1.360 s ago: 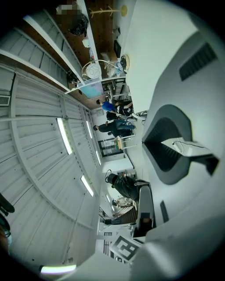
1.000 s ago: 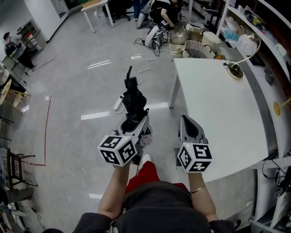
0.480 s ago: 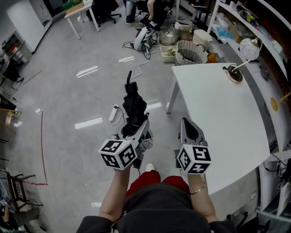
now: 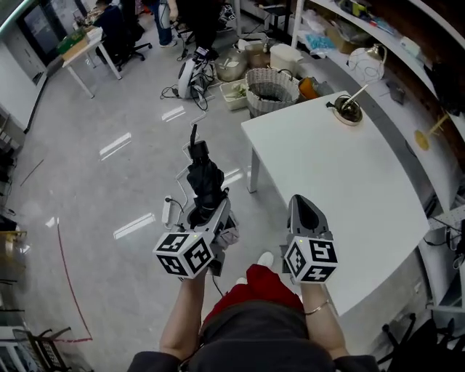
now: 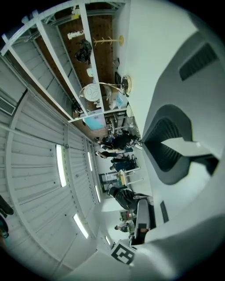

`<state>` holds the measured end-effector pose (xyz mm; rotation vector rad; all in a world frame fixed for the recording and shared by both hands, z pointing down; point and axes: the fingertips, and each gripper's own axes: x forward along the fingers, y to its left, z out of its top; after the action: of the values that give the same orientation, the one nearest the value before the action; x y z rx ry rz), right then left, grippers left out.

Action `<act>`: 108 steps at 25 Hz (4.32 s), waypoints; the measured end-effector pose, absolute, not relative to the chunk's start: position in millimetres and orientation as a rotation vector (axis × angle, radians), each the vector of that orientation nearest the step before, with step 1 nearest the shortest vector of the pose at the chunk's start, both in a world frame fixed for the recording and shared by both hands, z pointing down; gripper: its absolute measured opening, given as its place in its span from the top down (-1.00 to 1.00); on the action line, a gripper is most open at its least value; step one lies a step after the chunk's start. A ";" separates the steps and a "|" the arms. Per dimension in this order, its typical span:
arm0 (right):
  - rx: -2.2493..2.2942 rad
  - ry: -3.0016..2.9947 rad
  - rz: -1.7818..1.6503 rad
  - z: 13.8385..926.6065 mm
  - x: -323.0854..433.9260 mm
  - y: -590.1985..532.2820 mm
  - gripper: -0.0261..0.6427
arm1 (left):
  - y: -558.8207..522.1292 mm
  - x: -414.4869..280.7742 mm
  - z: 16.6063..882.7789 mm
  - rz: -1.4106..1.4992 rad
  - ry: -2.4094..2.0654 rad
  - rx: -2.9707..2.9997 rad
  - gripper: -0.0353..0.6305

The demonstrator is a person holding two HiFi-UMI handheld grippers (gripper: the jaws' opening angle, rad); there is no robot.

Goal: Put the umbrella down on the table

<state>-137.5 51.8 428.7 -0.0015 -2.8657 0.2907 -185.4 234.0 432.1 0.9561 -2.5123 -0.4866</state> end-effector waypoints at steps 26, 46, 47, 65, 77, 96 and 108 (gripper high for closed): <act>0.480 -2.876 0.391 435.1 -167.6 -135.3 0.88 | -7.2 -280.0 415.1 -0.236 -2.340 1.391 0.31; 1.248 -2.706 0.411 426.2 -134.9 -211.5 0.88 | -152.8 -292.9 445.4 -0.003 -1.866 1.864 0.31; 1.286 -2.691 0.414 426.0 -132.8 -213.3 0.88 | -158.4 -292.3 446.7 0.012 -1.840 1.883 0.31; 1.693 -2.400 0.376 448.1 -88.0 -217.7 0.88 | -220.0 -235.1 496.1 0.275 -1.385 2.123 0.31; 1.764 -2.310 0.410 467.4 -66.8 -217.6 0.88 | -227.8 -200.3 549.8 0.423 -1.242 2.068 0.31; 1.714 -2.284 0.461 485.9 -69.9 -247.3 0.88 | -252.4 -187.5 582.7 0.517 -1.182 1.983 0.30; 1.708 -2.278 0.476 490.3 -67.3 -251.3 0.88 | -268.5 -183.7 592.6 0.553 -1.197 1.966 0.26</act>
<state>-67.3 -251.3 490.3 1.7078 -2.2784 0.4761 -183.7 -268.5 592.6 1.9658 -1.1975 0.5534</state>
